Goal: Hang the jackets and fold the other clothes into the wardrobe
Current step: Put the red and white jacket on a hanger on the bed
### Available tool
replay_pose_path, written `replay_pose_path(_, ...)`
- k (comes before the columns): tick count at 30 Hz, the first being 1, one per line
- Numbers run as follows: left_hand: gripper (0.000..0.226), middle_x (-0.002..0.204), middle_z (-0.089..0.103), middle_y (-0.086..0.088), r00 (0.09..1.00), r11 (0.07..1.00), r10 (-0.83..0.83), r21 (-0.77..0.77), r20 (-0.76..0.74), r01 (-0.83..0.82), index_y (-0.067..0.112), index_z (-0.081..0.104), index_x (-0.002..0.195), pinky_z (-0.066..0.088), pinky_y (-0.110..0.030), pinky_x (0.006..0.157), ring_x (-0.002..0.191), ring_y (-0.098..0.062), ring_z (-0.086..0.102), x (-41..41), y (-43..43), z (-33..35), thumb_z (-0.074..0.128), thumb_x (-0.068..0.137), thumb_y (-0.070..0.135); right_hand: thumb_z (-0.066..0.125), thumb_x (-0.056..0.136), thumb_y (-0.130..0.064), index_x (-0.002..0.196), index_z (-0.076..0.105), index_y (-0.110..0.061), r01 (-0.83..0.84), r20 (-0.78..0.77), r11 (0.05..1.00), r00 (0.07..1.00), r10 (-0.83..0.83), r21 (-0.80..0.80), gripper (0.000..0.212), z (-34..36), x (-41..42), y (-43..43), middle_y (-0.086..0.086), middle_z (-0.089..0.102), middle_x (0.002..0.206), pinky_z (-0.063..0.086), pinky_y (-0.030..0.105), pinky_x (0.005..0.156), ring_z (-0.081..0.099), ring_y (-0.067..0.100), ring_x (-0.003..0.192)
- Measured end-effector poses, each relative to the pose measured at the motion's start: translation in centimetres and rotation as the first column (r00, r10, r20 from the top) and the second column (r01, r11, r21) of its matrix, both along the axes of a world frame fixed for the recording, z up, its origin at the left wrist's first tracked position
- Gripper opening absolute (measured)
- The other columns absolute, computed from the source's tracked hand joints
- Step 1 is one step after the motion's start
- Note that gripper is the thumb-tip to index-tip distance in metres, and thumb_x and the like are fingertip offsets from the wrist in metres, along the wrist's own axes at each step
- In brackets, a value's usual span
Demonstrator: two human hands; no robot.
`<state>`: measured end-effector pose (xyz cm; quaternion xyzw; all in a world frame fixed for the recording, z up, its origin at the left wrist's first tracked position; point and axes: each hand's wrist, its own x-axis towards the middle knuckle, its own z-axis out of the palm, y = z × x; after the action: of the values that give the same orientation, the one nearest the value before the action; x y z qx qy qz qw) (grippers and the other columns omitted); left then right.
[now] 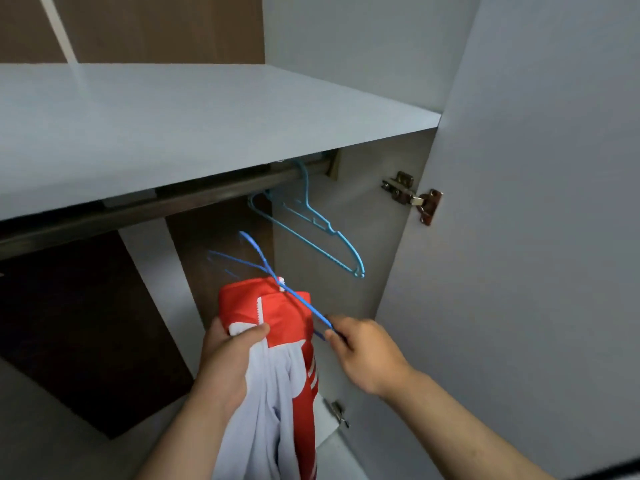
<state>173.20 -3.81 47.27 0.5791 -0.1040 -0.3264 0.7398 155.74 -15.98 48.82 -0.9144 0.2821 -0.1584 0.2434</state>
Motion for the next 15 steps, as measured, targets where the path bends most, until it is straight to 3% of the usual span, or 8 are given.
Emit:
replay_pose_path(2,0.043,0.105,0.074,-0.015,0.997,0.997,-0.072,-0.019,-0.038,0.071,0.012,0.066,0.114,0.055,-0.048,0.089,0.095,-0.033,0.071,-1.9,-0.9,0.1,0.07,0.077,-0.01,0.043,0.096,-0.024,0.119,0.06,-0.028,-0.047,-0.033,0.999,0.998,0.048,0.004,0.029,0.1,-1.9,0.9,0.002,0.064,0.106,0.046,0.032,0.083,0.058,0.022,0.102)
replay_pose_path(4,0.044,0.105,0.074,-0.016,0.989,0.991,-0.134,-0.029,-0.055,0.132,0.013,0.066,0.115,0.054,-0.05,0.089,0.094,-0.035,0.071,-3.9,-1.6,0.4,0.068,0.078,-0.011,0.039,0.093,-0.019,0.139,0.049,-0.034,-0.048,-0.029,0.998,0.998,0.049,0.049,0.05,0.3,-4.2,1.9,0.0,0.061,0.116,0.048,0.033,0.091,0.056,0.02,0.108)
replay_pose_path(9,0.046,0.108,0.072,-0.019,0.94,0.937,-0.34,-0.089,-0.003,0.339,0.014,0.07,0.113,0.054,-0.051,0.089,0.1,-0.038,0.07,-10.1,-1.9,1.9,0.062,0.077,-0.014,0.045,0.076,-0.014,0.118,0.047,-0.033,-0.006,0.062,0.998,0.998,0.002,0.064,0.046,1.2,-11.0,3.2,-0.008,0.049,0.114,0.05,0.038,0.084,0.056,0.026,0.105)
replay_pose_path(15,0.048,0.112,0.069,-0.025,0.847,0.835,-0.531,-0.159,0.021,0.527,0.012,0.072,0.111,0.059,-0.044,0.08,0.103,-0.042,0.068,-19.1,-0.5,3.5,0.064,0.069,-0.01,0.041,0.068,-0.035,0.1,0.036,-0.039,0.144,0.198,0.986,0.967,-0.159,0.088,0.032,1.9,-18.7,5.5,-0.014,0.055,0.083,0.046,0.033,0.066,0.052,0.018,0.073)
